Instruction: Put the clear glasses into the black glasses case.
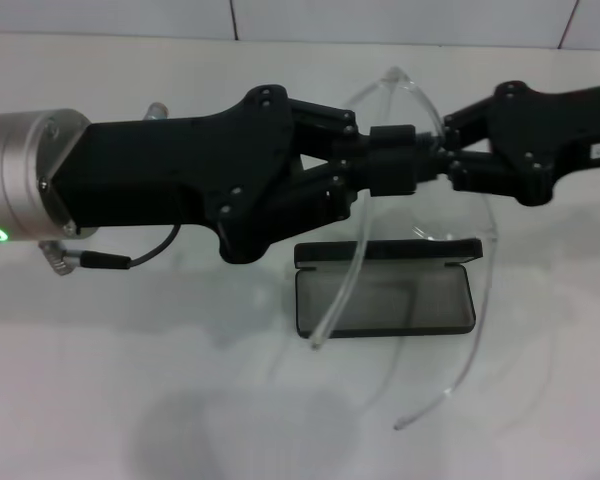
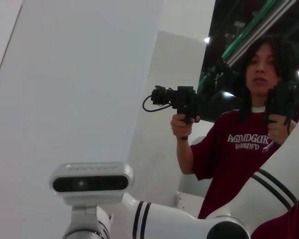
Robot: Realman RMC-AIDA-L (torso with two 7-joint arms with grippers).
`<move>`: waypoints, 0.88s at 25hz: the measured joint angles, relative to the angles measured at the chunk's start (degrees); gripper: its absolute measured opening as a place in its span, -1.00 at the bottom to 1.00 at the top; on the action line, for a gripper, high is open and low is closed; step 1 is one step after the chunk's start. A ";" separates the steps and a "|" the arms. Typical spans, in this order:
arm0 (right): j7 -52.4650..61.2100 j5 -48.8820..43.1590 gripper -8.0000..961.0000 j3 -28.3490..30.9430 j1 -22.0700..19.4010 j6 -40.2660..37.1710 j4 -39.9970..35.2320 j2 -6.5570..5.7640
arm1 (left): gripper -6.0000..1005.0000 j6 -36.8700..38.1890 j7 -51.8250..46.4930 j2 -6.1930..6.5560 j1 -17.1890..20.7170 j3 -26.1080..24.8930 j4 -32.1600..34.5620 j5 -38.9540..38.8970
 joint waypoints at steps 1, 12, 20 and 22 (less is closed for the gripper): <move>-0.37 0.44 -0.74 -0.19 0.45 0.31 0.81 0.00 | -0.78 0.00 0.18 0.00 -0.04 0.01 -0.23 0.06; -1.81 5.49 -0.74 -0.68 0.84 0.85 1.74 -0.10 | -0.79 -0.82 4.23 0.12 -0.63 -0.34 -4.55 0.52; -2.52 6.42 -0.74 -0.72 0.86 0.85 2.12 0.05 | -0.79 -4.13 7.05 0.01 -0.66 0.00 -5.52 0.69; -2.74 6.75 -0.74 -0.72 0.78 0.87 2.15 0.05 | -0.79 -4.44 7.38 -0.02 -0.69 0.01 -5.71 0.70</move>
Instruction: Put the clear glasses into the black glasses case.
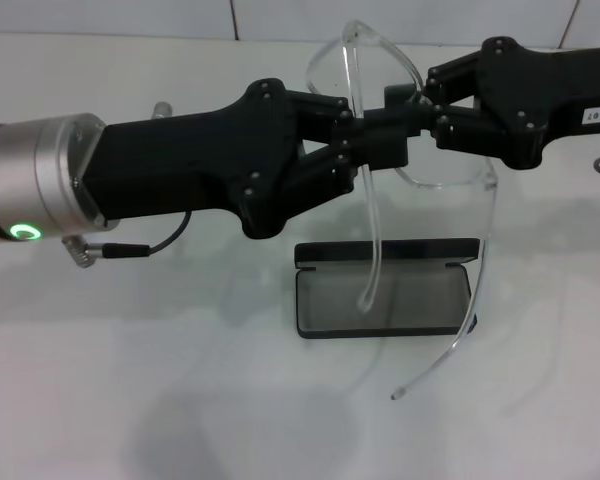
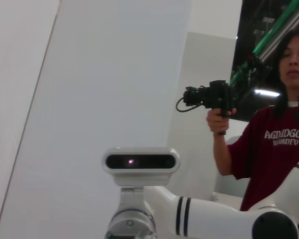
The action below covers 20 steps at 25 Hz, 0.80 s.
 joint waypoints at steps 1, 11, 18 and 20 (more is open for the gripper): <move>-0.17 0.30 -0.74 0.00 -0.07 0.00 0.08 0.00 | -0.79 -0.14 0.29 -0.02 -0.01 0.00 -0.02 0.00; -2.65 1.23 -0.74 0.31 -0.23 0.45 3.27 -0.11 | -0.79 -0.36 1.07 -0.12 -0.02 0.62 -0.07 -1.17; -6.20 3.02 -0.74 0.49 -0.42 1.42 6.69 -0.17 | -0.79 0.13 0.88 -0.13 0.38 2.30 -0.08 -4.72; -7.52 4.45 -0.74 0.43 -0.42 1.43 7.89 -0.19 | -0.79 -0.03 0.85 -0.12 0.48 2.36 -0.12 -4.94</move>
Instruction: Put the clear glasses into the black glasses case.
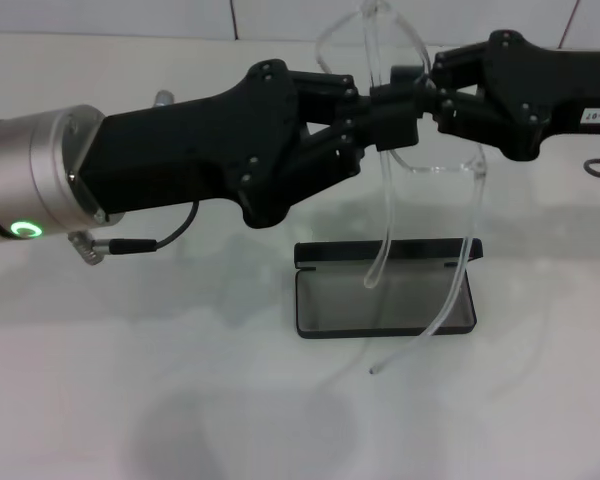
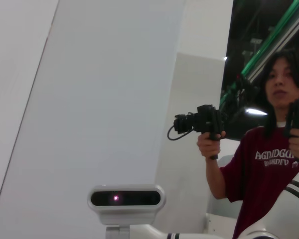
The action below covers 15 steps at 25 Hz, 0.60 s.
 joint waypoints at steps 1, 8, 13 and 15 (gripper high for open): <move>-0.53 0.68 -0.74 -0.06 0.00 -0.06 0.44 -0.03 | -0.79 -0.29 0.01 0.00 0.01 0.01 -0.38 -0.05; -2.77 4.64 -0.74 -0.43 -0.11 -0.64 1.68 0.03 | -0.79 -2.18 0.52 0.00 -0.41 -0.02 -2.11 -0.14; -3.17 5.70 -0.74 -0.92 -0.06 -0.76 1.74 0.13 | -0.79 -2.65 1.11 -0.01 -0.39 0.03 -2.13 -0.21; -3.22 5.80 -0.74 -1.13 -0.06 -0.77 1.75 0.14 | -0.79 -2.84 1.35 -0.05 -0.27 0.05 -2.13 -0.24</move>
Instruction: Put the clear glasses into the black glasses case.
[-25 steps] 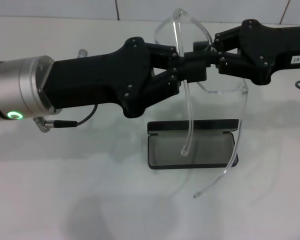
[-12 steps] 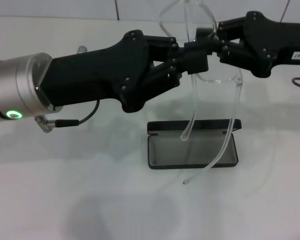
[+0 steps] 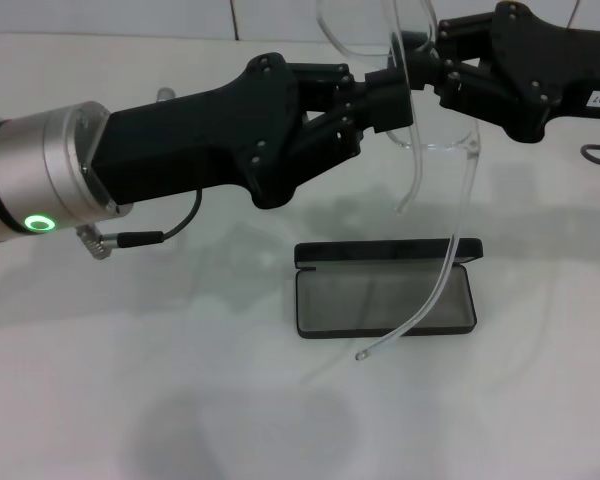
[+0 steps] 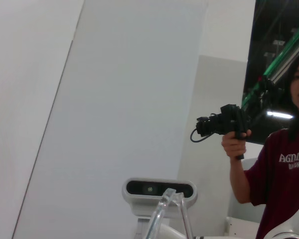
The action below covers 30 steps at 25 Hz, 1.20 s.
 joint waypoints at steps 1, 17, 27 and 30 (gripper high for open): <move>0.00 0.00 -0.74 -0.02 0.00 0.00 0.01 0.00 | -0.79 -0.10 0.07 -0.02 0.04 0.00 0.00 -0.03; -0.29 0.50 -0.74 -0.65 0.00 -0.09 0.77 0.02 | -0.79 -2.07 0.87 -0.22 -0.07 0.08 -0.70 -0.19; -0.33 0.55 -0.74 -0.62 0.05 -0.09 0.77 0.02 | -0.79 -2.58 1.50 -0.21 0.01 0.08 -0.71 -0.87; -0.38 0.55 -0.74 -0.62 0.01 -0.08 0.76 0.02 | -0.79 -2.64 1.52 -0.20 0.11 0.08 -0.71 -0.87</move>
